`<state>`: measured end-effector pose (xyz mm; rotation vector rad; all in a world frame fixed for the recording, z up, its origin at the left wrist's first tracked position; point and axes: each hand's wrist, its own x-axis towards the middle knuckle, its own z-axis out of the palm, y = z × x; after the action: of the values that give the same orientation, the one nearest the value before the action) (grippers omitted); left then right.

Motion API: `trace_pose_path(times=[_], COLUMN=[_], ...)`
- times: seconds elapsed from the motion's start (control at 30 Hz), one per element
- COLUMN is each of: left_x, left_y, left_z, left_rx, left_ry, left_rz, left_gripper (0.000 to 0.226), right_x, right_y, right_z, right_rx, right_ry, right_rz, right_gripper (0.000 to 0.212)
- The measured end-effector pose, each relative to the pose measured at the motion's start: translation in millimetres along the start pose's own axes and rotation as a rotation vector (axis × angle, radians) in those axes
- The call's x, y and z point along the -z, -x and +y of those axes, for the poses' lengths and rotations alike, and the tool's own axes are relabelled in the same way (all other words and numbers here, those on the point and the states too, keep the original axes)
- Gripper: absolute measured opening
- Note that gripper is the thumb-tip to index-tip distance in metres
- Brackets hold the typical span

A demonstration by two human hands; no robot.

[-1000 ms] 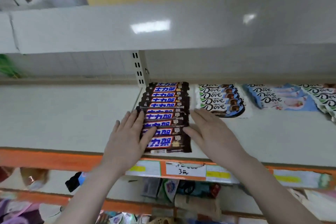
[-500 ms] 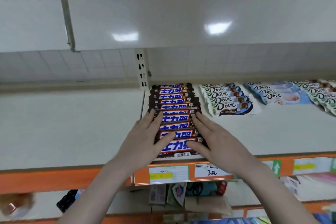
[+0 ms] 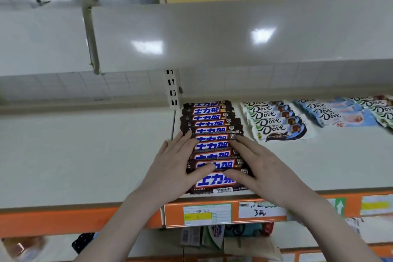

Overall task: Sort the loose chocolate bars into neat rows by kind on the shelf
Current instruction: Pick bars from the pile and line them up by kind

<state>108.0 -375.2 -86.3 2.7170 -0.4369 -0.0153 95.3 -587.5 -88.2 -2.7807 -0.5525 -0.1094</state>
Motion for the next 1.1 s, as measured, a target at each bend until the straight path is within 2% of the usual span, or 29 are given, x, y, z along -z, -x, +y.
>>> trace_pose_path(times=[0.23,0.37,0.53,0.67,0.87,1.1], left_x=[2.2,1.6,3.6,10.8,10.6,8.1], left_y=[-8.7,-7.8,-6.8,-17.4,-36.1,-36.8], left_z=[1.2,0.9,1.9,0.6,-1.6,-6.9], left_rx=[-0.007,-0.006,-0.001,0.018,0.066,0.073], left_ry=[-0.047,-0.057,-0.057,-0.049,-0.003,0.104], left_rz=[-0.102,-0.075,-0.09,-0.137,-0.171,-0.143], left_gripper=[0.094,0.092,0.092,0.091,0.084,0.081], right_x=[-0.6,-3.5,-3.7,8.2,11.9,11.3], right_y=[-22.0,-23.0,-22.3,-31.7,-45.7,-47.0], right_z=[3.1,5.9,8.0,4.6,10.5,12.3], right_rx=[-0.026,-0.029,-0.015,-0.043,-0.038,-0.027], right_ry=[-0.067,-0.077,-0.099,-0.092,-0.03,-0.106], right_rz=[-0.085,-0.063,-0.05,-0.057,-0.113,-0.114], right_gripper=[0.115,0.099,0.103,0.088,0.087,0.083])
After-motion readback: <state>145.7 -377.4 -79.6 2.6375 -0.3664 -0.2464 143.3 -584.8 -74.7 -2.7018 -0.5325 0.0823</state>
